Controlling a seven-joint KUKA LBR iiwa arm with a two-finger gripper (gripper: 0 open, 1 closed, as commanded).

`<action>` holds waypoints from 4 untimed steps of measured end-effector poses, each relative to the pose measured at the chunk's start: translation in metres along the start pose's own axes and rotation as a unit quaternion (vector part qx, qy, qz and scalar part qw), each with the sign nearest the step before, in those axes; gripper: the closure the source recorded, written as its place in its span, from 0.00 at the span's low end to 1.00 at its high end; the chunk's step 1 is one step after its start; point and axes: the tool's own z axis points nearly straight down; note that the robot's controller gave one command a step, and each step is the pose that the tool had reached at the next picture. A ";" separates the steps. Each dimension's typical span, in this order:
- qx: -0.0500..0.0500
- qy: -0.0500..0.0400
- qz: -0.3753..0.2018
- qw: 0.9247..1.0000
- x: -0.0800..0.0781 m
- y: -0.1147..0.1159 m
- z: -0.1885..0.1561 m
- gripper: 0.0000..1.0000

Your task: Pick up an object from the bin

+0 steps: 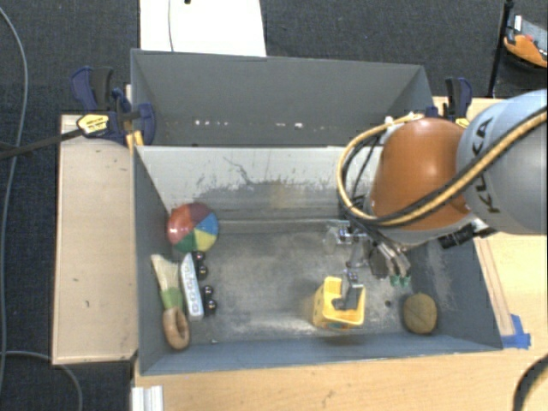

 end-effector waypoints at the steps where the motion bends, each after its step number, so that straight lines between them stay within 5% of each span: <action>1: 0.000 -0.004 0.000 1.000 -0.002 0.000 -0.004 0.00; 2: 0.000 -0.008 -0.030 1.000 0.003 -0.003 0.015 0.00; 3: 0.000 -0.004 -0.057 0.998 0.004 -0.047 0.088 1.00; 4: 0.000 -0.004 -0.056 0.998 0.005 -0.047 0.088 1.00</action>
Offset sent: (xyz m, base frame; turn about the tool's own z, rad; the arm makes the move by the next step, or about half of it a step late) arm -0.0253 -0.0131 -0.0790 -0.2528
